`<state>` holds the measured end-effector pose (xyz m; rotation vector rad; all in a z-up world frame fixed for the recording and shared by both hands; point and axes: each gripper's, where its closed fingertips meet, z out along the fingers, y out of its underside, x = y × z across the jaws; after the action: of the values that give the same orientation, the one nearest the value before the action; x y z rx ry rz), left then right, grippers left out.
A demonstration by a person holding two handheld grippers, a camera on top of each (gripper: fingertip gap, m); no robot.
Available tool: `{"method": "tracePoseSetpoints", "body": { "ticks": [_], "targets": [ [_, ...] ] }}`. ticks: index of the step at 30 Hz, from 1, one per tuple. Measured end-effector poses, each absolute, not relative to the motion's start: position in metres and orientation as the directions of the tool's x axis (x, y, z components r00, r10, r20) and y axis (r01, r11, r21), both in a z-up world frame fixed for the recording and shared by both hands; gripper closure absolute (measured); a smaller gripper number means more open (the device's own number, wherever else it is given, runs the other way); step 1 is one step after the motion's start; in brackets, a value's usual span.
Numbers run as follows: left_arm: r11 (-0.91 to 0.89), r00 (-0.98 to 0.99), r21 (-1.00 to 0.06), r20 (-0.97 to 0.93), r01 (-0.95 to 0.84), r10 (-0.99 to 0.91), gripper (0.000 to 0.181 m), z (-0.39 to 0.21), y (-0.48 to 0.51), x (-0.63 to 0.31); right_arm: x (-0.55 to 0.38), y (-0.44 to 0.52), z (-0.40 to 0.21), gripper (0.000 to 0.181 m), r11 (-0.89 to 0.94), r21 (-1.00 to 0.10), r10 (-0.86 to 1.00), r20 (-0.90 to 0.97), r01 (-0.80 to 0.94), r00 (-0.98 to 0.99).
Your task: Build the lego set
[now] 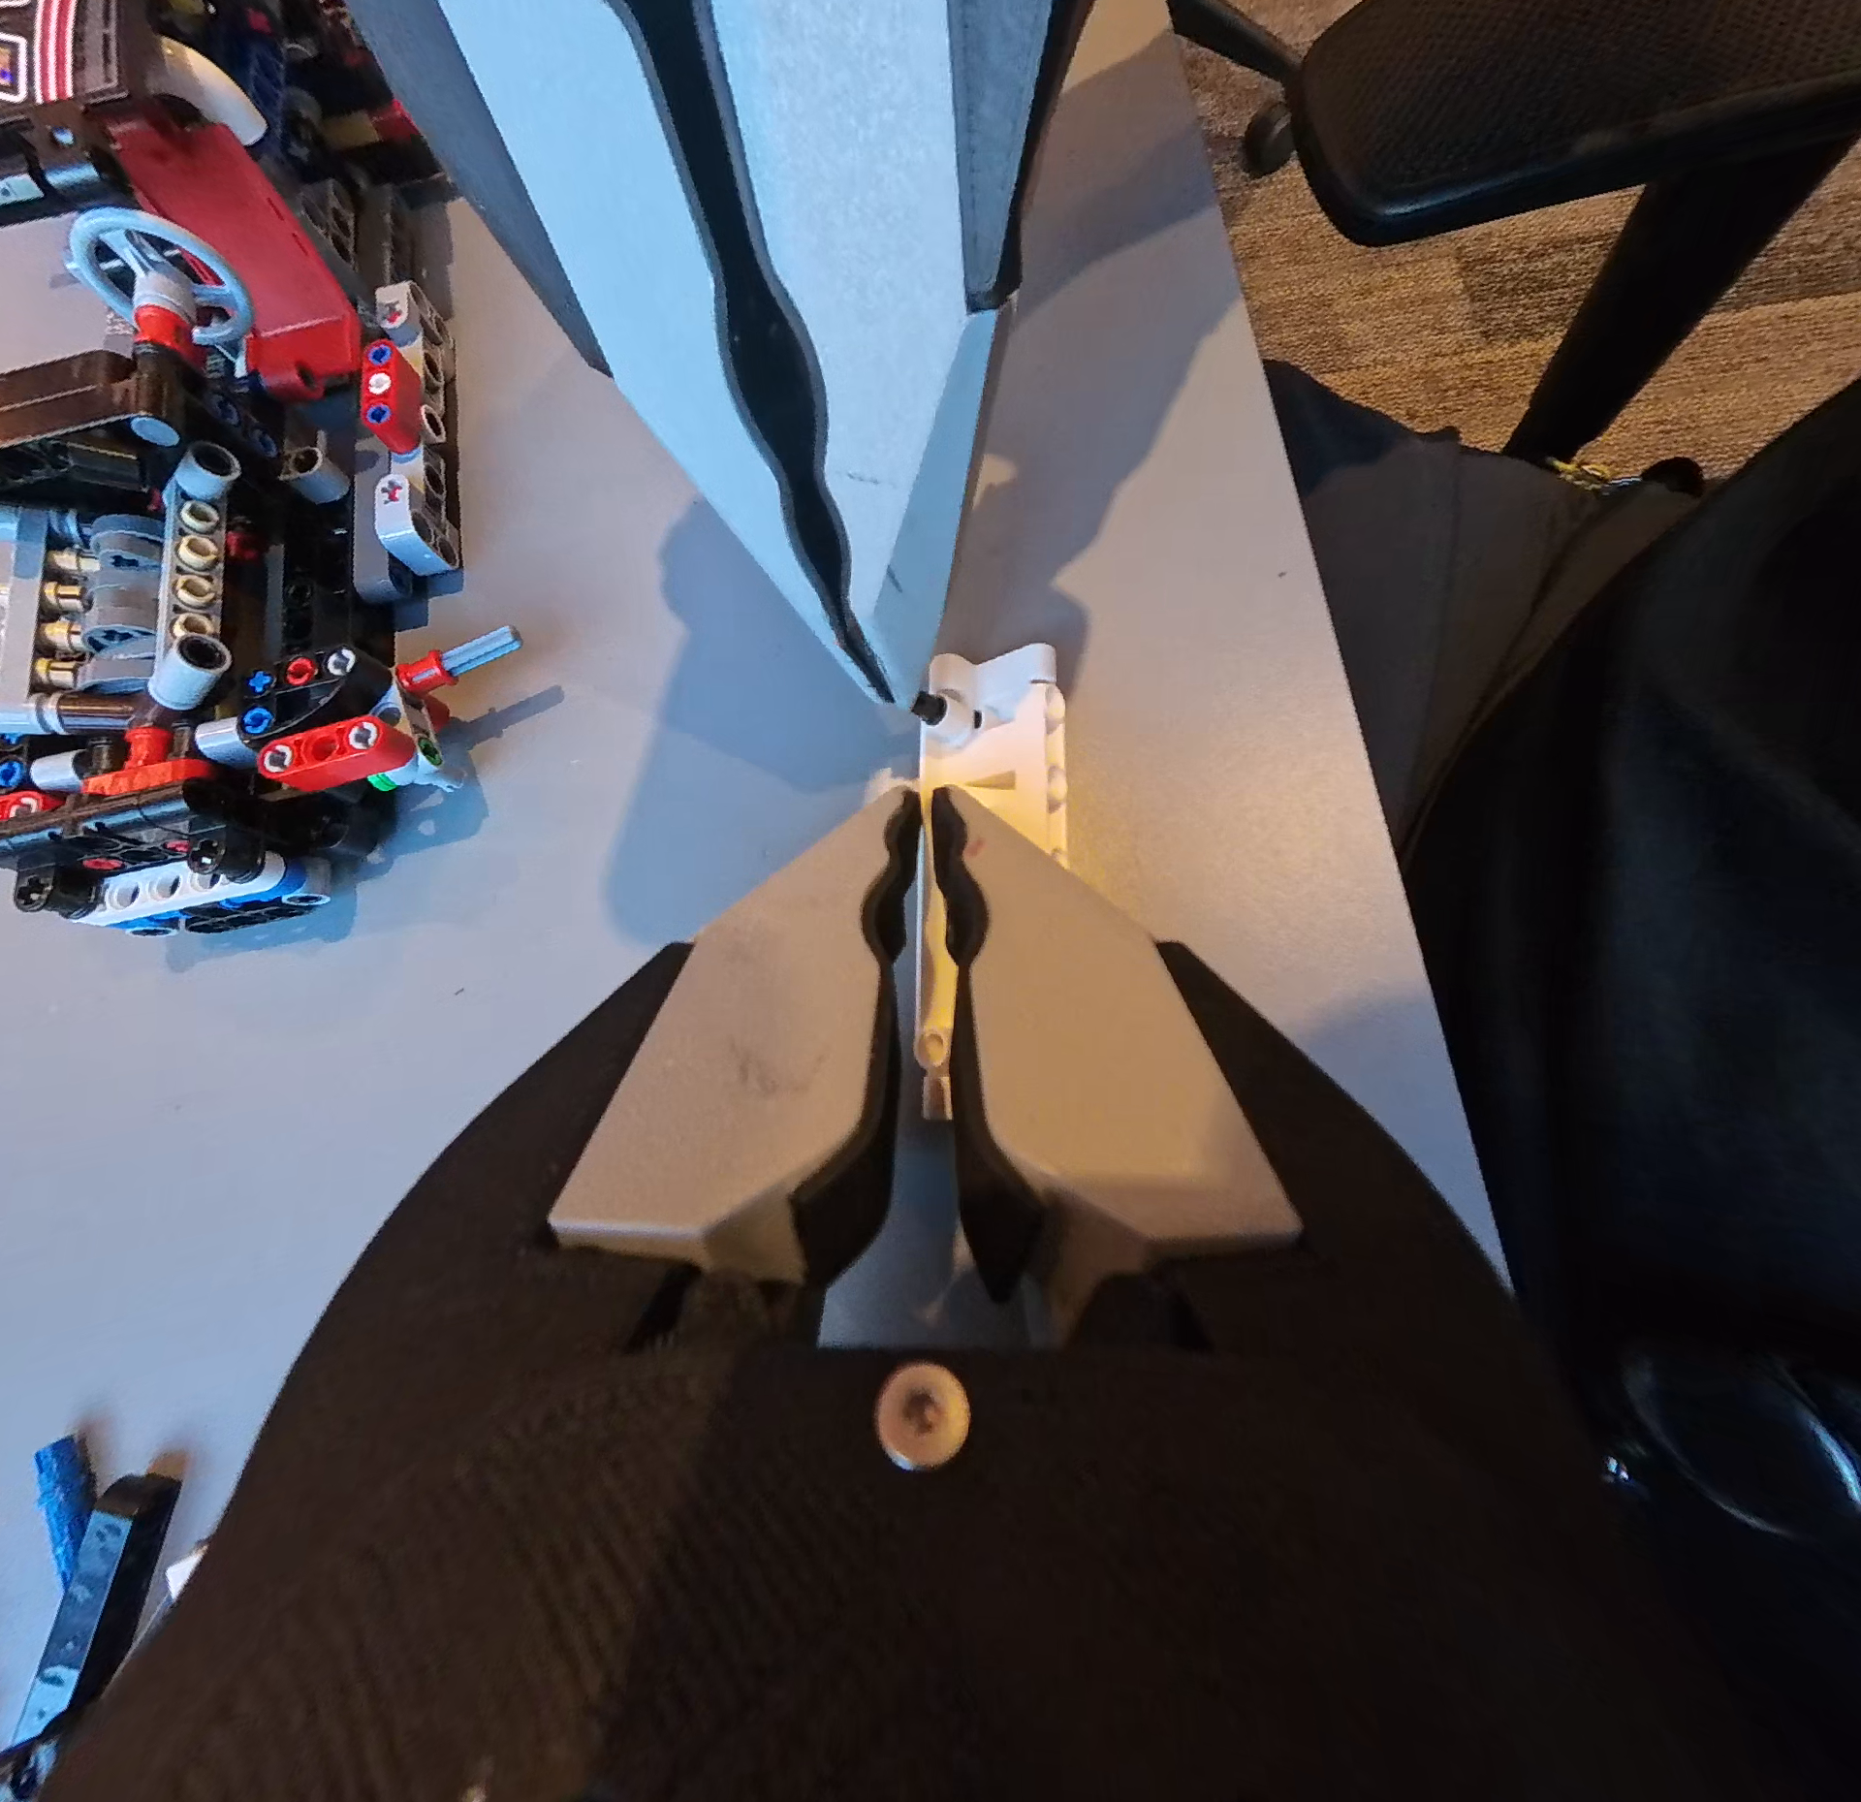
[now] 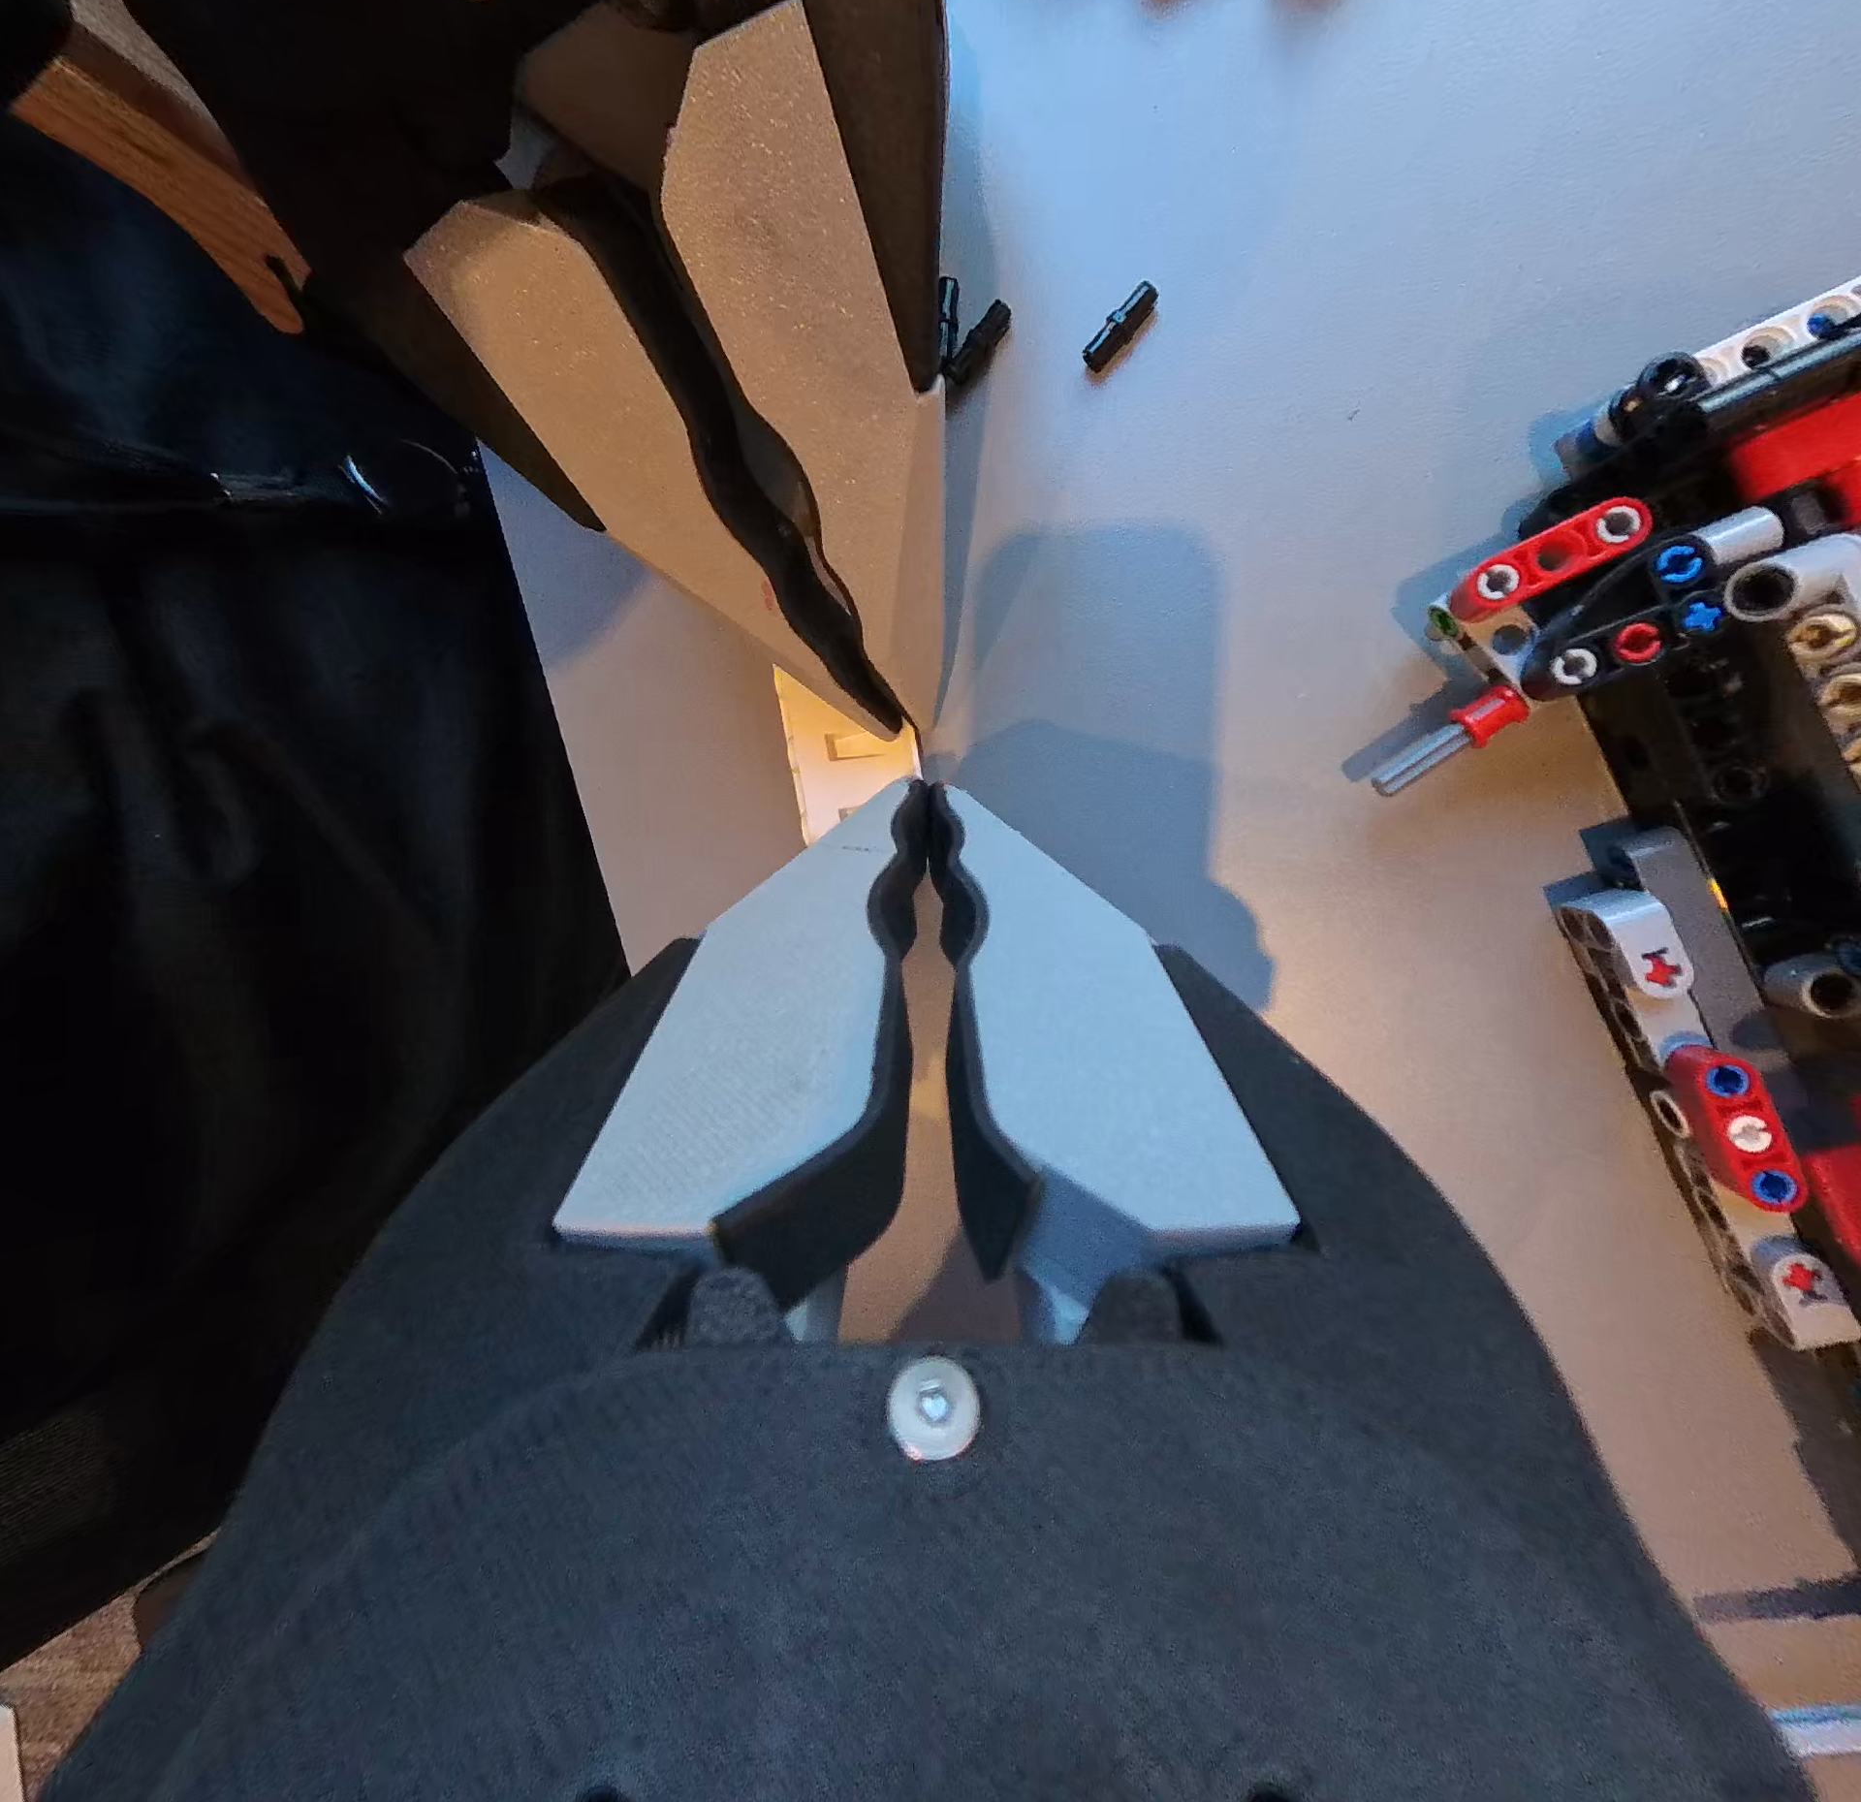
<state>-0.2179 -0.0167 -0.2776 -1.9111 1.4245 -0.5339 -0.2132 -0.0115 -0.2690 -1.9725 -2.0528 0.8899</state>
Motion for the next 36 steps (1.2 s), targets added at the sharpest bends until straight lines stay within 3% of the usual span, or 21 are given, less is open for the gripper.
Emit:
{"method": "tracePoseSetpoints", "body": {
  "ticks": [1,5,10,14,19,23,26,31,36],
  "targets": [
    [-0.165,0.315,-0.728,-0.074,-0.665,-0.946,0.181,-0.278,-0.017,-0.218,-0.213,-0.012,-0.269,0.181,-0.051,-0.516,0.951,-0.287,0.855,-0.117],
    [-0.174,0.329,-0.729,-0.073,-0.662,-0.942,0.181,-0.277,-0.015,-0.219,-0.214,-0.008,-0.271,0.181,-0.115,-0.539,0.943,-0.323,0.835,-0.079],
    [-0.216,0.38,-0.73,-0.065,-0.649,-0.923,0.181,-0.277,-0.007,-0.222,-0.217,-0.006,-0.254,0.181,-0.255,-0.657,0.916,-0.399,0.709,-0.04],
    [-0.247,0.43,-0.73,-0.07,-0.637,-0.9,0.18,-0.277,0.0,-0.222,-0.215,-0.007,-0.264,0.181,-0.22,-0.691,0.96,-0.28,0.689,0.026],
    [-0.27,0.47,-0.755,-0.057,-0.597,-0.881,0.163,-0.27,0.002,-0.22,-0.214,-0.008,-0.273,0.181,-0.124,-0.7,0.992,-0.104,0.704,0.072],
    [-0.332,0.502,-0.776,0.023,-0.536,-0.865,0.157,-0.258,-0.001,-0.227,-0.21,0.0,-0.267,0.176,-0.146,-0.726,0.989,-0.108,0.672,0.099],
    [-0.342,0.565,-0.781,-0.018,-0.523,-0.825,0.158,-0.24,-0.004,-0.257,-0.205,0.004,-0.254,0.172,-0.162,-0.766,0.987,-0.123,0.622,0.105],
    [-0.458,0.615,-0.724,0.059,-0.515,-0.786,0.164,-0.229,-0.021,-0.303,-0.193,0.013,-0.248,0.171,-0.195,-0.806,0.981,-0.145,0.558,0.132],
    [-0.439,0.588,-0.639,-0.025,-0.631,-0.809,0.173,-0.253,-0.014,-0.309,-0.196,0.011,-0.248,0.171,-0.213,-0.82,0.977,-0.181,0.532,0.112]
  ]
}}
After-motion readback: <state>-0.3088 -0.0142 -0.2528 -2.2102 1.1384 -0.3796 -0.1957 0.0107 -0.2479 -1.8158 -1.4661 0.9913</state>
